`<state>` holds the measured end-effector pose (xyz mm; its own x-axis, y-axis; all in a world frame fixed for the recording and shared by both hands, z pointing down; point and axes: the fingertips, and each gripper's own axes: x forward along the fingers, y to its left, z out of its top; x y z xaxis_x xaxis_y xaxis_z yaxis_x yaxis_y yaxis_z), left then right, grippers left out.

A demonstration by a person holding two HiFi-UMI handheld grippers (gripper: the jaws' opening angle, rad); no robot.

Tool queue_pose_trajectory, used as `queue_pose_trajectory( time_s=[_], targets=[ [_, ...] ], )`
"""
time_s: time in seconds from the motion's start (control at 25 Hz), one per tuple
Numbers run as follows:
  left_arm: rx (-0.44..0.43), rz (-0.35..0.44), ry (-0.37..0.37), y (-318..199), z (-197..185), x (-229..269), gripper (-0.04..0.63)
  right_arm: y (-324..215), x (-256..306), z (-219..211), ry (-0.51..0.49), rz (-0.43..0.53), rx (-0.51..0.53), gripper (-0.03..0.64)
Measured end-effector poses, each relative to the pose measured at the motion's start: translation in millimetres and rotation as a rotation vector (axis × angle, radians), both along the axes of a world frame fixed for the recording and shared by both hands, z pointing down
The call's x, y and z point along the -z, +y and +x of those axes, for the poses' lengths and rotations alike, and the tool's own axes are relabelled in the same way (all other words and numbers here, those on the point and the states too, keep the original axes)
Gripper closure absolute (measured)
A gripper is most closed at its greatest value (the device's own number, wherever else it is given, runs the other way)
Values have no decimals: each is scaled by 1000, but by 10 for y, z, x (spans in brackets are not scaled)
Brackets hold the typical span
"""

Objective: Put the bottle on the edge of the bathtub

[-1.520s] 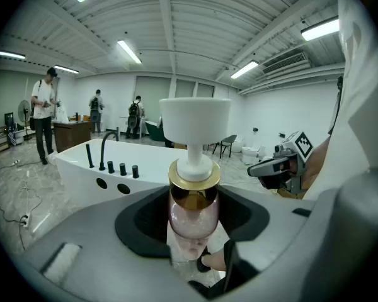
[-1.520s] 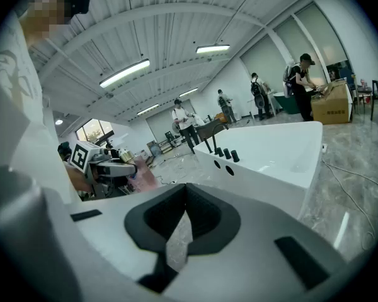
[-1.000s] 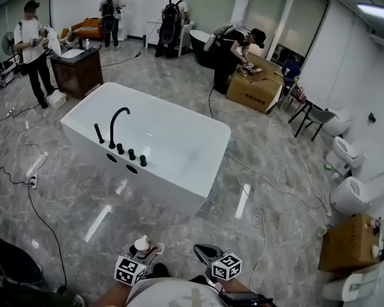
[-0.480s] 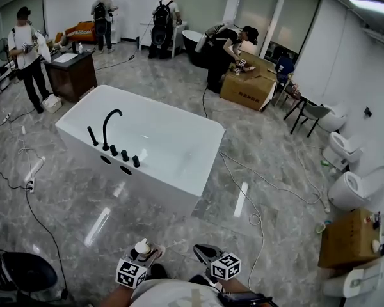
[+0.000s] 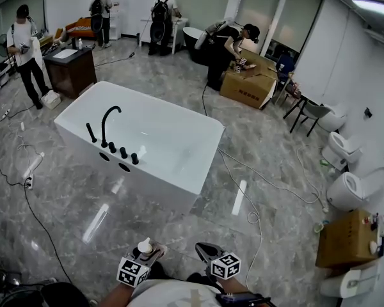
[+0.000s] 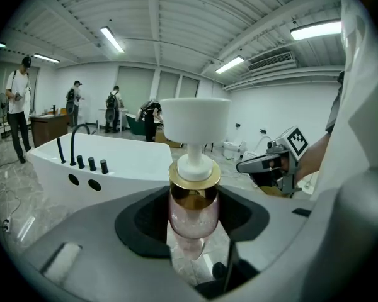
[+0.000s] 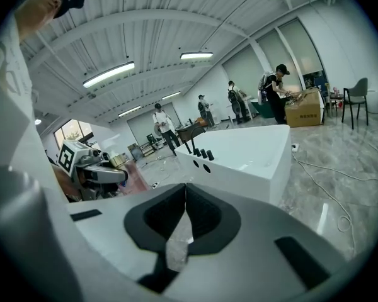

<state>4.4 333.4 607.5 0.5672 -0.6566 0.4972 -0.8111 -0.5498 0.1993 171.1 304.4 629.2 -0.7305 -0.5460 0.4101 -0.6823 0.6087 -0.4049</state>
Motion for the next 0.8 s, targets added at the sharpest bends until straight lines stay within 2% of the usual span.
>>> queue_pose_trajectory(
  time_s=[0.2, 0.48, 0.8],
  targets=[
    [-28, -2, -6, -67, -3, -20, 380, -34, -6, 5, 20, -1, -38, 611],
    [-20, 12, 4, -113, -86, 22, 380, -78, -3, -29, 41, 3, -50, 611],
    [-7, 2, -7, -71, -357, -47, 380, -111, -35, -358, 40, 8, -31, 611]
  ],
)
